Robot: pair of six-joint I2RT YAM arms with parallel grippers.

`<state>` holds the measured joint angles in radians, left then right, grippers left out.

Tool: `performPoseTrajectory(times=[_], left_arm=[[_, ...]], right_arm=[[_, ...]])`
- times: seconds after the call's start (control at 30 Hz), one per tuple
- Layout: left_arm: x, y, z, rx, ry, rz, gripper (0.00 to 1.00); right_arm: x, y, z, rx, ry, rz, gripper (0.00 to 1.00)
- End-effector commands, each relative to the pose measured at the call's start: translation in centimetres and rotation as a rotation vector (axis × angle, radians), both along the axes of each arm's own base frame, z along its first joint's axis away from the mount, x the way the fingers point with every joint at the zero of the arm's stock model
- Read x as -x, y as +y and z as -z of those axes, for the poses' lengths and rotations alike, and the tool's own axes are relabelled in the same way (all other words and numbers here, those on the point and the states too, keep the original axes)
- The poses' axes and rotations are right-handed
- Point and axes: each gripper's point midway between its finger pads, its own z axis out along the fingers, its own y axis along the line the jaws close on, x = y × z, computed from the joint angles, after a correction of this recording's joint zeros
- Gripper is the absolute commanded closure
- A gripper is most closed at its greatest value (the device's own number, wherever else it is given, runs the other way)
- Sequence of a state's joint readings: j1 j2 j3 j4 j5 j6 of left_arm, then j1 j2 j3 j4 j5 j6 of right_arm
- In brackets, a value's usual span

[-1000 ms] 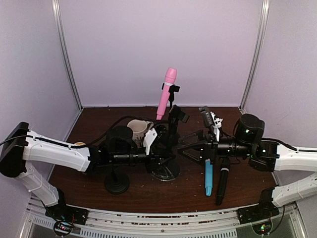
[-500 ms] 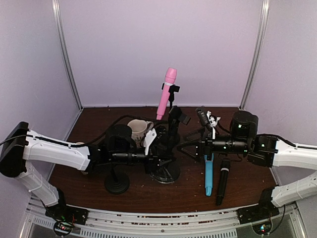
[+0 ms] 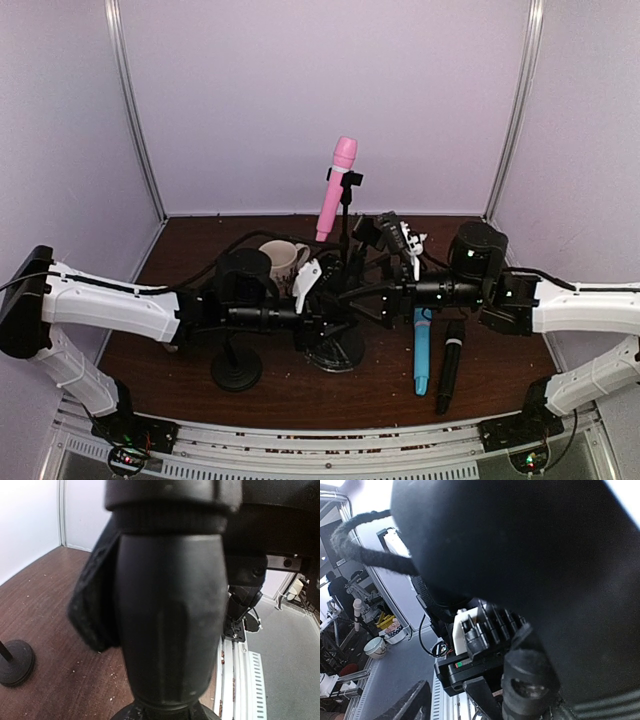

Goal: Attach the microphones to the stand

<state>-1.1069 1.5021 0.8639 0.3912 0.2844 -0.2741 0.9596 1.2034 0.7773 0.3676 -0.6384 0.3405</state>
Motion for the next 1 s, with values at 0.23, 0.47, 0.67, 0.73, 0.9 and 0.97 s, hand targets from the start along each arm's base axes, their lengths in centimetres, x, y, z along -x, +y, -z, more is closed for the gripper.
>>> performPoseTrajectory(times=[0.23,0.47,0.67,0.73,0.9,0.97], left_arm=[[-4.3,0.2,-5.3,0.122,-0.067,-0.163,1.00],[-1.9,0.0,-5.5,0.139,-0.078,-0.029,1.00],[1.2,-0.1,-6.2,0.174,-0.063,0.136,1.00],[1.6,-0.2,-6.2,0.175,-0.052,0.159,1.00],[1.8,-0.4,-6.0,0.174,-0.039,0.176,1.00],[1.8,-0.6,-6.0,0.171,-0.035,0.180,1.00]], right_arm=[[5.6,-2.3,2.2,0.000,0.103,-0.092,0.26],[2.1,-3.4,3.1,0.070,0.059,0.038,0.27],[-0.9,-3.2,1.6,0.051,-0.009,0.114,0.22],[-1.2,-2.7,0.6,0.026,-0.037,0.108,0.21],[-0.3,-1.1,-1.0,-0.059,-0.061,0.002,0.21],[-0.4,-0.7,-0.9,-0.082,-0.051,-0.013,0.22]])
